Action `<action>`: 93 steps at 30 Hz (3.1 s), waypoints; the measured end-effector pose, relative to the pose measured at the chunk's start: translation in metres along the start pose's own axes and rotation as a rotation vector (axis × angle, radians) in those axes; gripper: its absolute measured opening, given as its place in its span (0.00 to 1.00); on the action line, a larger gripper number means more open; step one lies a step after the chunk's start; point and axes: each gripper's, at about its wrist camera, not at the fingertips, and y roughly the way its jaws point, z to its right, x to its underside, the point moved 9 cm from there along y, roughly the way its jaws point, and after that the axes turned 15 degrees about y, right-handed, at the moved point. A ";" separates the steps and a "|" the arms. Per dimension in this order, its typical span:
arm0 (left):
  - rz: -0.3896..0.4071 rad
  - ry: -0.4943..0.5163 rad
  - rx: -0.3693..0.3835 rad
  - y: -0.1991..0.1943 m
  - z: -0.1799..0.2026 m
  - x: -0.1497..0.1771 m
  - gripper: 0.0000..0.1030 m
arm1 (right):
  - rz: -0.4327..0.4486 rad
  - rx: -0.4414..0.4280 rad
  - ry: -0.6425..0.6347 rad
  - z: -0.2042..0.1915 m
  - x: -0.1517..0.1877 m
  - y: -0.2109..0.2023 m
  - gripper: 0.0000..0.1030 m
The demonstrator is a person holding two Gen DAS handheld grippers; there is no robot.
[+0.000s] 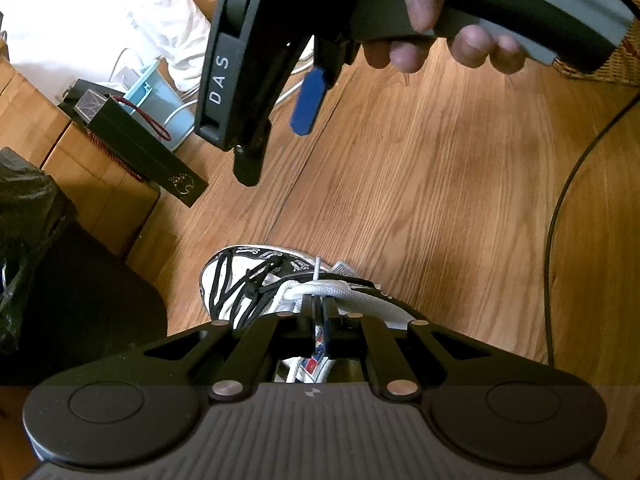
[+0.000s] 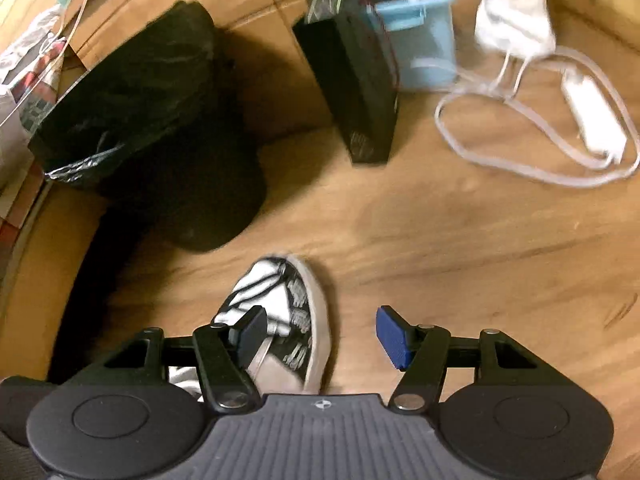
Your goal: Lace up shoes with both hands
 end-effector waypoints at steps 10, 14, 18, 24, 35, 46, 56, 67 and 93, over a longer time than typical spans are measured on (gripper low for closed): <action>-0.002 -0.011 0.006 0.000 -0.001 0.001 0.04 | -0.210 -0.008 0.040 -0.006 0.021 0.014 0.62; -0.003 -0.008 0.005 0.000 -0.001 0.001 0.04 | -0.233 0.002 0.118 -0.004 0.027 0.020 0.62; -0.006 0.001 0.002 0.000 0.000 -0.001 0.04 | -0.210 0.077 0.104 -0.007 0.027 0.016 0.54; -0.009 -0.001 0.003 0.001 0.000 -0.003 0.04 | -0.077 0.131 0.087 -0.005 0.021 0.006 0.50; -0.018 -0.012 -0.005 0.002 0.001 -0.005 0.05 | -0.198 0.029 0.296 0.000 0.029 0.009 0.32; -0.022 -0.011 -0.009 0.002 0.002 -0.005 0.05 | -0.252 -0.053 0.368 -0.010 0.045 0.009 0.29; -0.022 -0.019 -0.005 0.003 0.000 -0.005 0.05 | -0.256 -0.103 0.516 -0.006 0.055 0.013 0.22; -0.024 -0.043 0.005 0.004 -0.001 -0.005 0.05 | -0.231 -0.109 0.601 0.000 0.058 0.013 0.18; -0.032 -0.072 0.022 0.004 -0.005 -0.003 0.05 | -0.246 -0.144 0.610 0.001 0.056 0.012 0.04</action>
